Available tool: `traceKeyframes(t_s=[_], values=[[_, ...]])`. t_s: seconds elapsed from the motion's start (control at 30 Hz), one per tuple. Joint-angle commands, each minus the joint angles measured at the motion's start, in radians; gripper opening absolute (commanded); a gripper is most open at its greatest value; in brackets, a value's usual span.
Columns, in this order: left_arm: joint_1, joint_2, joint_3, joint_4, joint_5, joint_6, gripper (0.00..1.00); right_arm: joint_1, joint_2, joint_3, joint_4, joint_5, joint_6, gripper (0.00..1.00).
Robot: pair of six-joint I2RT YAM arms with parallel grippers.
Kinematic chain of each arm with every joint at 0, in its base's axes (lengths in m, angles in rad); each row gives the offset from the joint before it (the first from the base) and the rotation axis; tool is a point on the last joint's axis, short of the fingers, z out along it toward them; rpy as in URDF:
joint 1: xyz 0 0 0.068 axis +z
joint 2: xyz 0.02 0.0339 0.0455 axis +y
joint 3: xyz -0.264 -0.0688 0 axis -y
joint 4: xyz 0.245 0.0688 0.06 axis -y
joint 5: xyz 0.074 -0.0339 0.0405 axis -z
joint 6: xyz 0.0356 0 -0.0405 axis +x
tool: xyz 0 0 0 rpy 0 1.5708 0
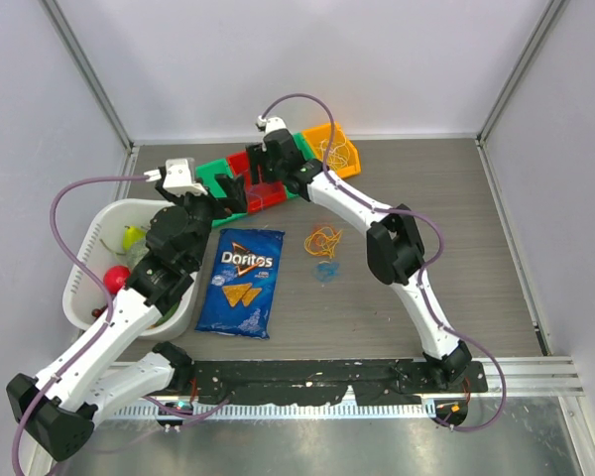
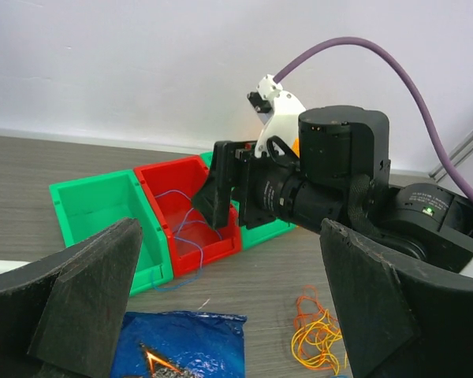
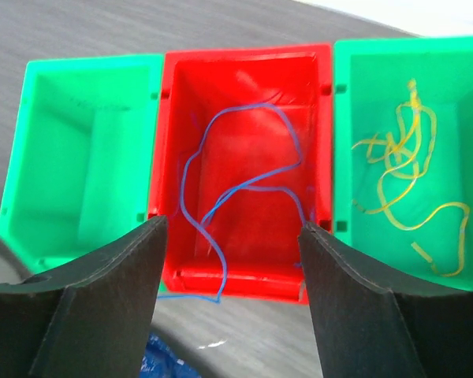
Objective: Untangle the cables
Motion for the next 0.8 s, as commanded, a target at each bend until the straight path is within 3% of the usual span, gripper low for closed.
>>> traceKeyframes(t_s=[0.0, 0.03, 0.07, 0.13, 0.33, 0.5, 0.6, 0.77], values=[[0.002, 0.007, 0.023, 0.021, 0.012, -0.006, 1.0, -0.003, -0.13, -0.14, 0.084, -0.128, 0.118, 0.67], [0.004, 0.005, 0.025, 0.021, 0.014, -0.009, 1.0, -0.006, -0.136, -0.169, 0.101, -0.128, 0.153, 0.62], [0.005, 0.008, 0.025, 0.019, 0.017, -0.012, 1.0, -0.011, -0.147, -0.221, 0.153, -0.181, 0.198, 0.51], [0.005, 0.008, 0.025, 0.019, 0.017, -0.01, 1.0, -0.008, -0.148, -0.286, 0.209, -0.188, 0.21, 0.43], [0.004, 0.013, 0.026, 0.018, 0.021, -0.015, 1.0, -0.01, -0.118, -0.353, 0.264, -0.182, 0.226, 0.47], [0.005, 0.021, 0.026, 0.016, 0.023, -0.016, 1.0, -0.011, -0.138, -0.494, 0.428, -0.146, 0.414, 0.53], [0.006, 0.025, 0.026, 0.018, 0.028, -0.018, 1.0, -0.011, -0.147, -0.562, 0.488, -0.081, 0.48, 0.51], [0.006, 0.028, 0.028, 0.015, 0.025, -0.019, 1.0, -0.011, -0.144, -0.622, 0.531, -0.06, 0.445, 0.39]])
